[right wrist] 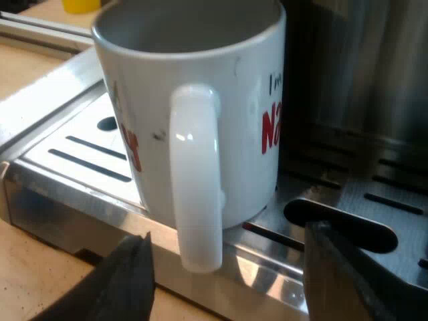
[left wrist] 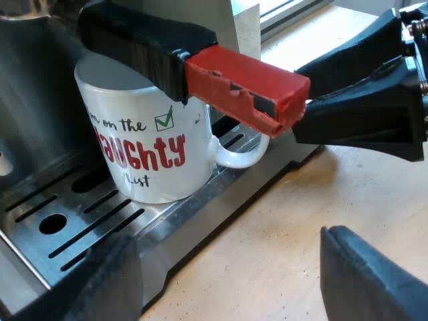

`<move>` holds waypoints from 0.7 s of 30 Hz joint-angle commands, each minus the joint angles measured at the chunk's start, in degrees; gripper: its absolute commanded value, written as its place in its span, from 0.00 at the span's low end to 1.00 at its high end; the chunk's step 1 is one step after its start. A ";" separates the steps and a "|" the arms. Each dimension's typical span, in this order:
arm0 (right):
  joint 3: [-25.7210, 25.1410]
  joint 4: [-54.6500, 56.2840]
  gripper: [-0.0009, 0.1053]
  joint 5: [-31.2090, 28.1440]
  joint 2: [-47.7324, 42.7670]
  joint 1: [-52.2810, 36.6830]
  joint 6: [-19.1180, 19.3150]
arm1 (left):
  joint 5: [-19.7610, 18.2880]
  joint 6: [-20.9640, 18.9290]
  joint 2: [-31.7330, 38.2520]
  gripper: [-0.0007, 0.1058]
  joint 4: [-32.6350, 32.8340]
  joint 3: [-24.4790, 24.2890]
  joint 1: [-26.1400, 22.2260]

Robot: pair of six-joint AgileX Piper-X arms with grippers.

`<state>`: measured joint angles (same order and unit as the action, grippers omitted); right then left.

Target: Place mug into machine

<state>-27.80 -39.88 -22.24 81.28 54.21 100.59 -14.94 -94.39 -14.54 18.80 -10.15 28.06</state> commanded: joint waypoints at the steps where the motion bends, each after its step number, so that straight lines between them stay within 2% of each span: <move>1: 0.01 -4.00 0.50 0.90 1.95 0.14 1.29 | -0.32 -0.49 0.10 0.56 -1.08 -0.08 -0.07; 8: -0.27 -12.63 0.50 1.12 6.78 0.03 4.12 | -0.32 -0.49 0.10 0.56 -1.08 -0.08 -0.07; 17: -5.51 -13.13 0.50 1.12 12.45 -0.09 4.15 | -0.32 -0.49 0.10 0.56 -0.96 -0.08 -0.07; 21: -8.01 -13.13 0.50 1.90 14.67 -1.34 2.68 | -0.32 -0.60 0.10 0.56 -0.96 -0.08 -0.07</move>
<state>-35.04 -52.12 -20.62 95.37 53.67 103.48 -14.94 -94.39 -14.54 18.80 -10.15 28.06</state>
